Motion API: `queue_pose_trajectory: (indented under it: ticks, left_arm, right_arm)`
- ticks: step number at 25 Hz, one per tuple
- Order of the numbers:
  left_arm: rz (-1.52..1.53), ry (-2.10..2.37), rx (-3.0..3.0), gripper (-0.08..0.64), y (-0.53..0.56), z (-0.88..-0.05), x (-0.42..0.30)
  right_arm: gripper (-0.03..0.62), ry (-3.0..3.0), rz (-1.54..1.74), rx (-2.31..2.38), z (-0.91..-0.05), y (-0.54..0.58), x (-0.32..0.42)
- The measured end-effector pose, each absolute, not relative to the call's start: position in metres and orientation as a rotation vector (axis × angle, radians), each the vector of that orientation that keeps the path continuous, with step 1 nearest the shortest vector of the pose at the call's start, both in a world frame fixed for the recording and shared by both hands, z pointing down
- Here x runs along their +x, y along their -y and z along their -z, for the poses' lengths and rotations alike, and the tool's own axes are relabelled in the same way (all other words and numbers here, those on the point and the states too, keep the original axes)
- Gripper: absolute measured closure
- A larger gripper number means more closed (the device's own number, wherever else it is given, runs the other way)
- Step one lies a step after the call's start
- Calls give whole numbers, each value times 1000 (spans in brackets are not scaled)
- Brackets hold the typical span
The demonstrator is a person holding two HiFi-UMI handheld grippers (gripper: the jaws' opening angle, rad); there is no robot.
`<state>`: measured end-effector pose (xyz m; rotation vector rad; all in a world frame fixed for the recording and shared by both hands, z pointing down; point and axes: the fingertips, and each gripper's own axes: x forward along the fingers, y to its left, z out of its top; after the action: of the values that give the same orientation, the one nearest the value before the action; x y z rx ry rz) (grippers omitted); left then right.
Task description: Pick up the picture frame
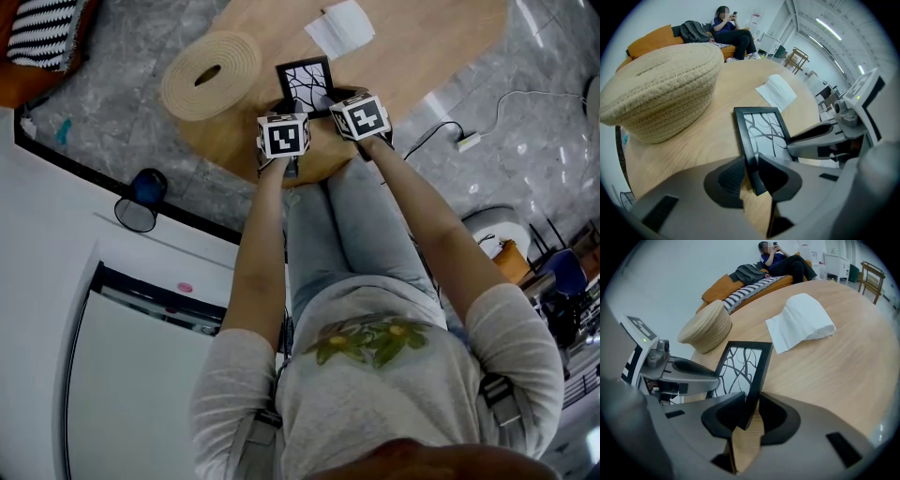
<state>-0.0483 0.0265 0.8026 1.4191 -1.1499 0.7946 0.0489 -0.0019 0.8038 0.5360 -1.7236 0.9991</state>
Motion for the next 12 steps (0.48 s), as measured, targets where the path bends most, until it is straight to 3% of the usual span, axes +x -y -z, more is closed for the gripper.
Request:
queue_pose_trajectory:
  ticks: [12]
  left_arm:
    - [-768, 1150, 1420, 459, -29, -779, -49]
  right_arm:
    - [494, 1726, -1037, 558, -780, -1, 49]
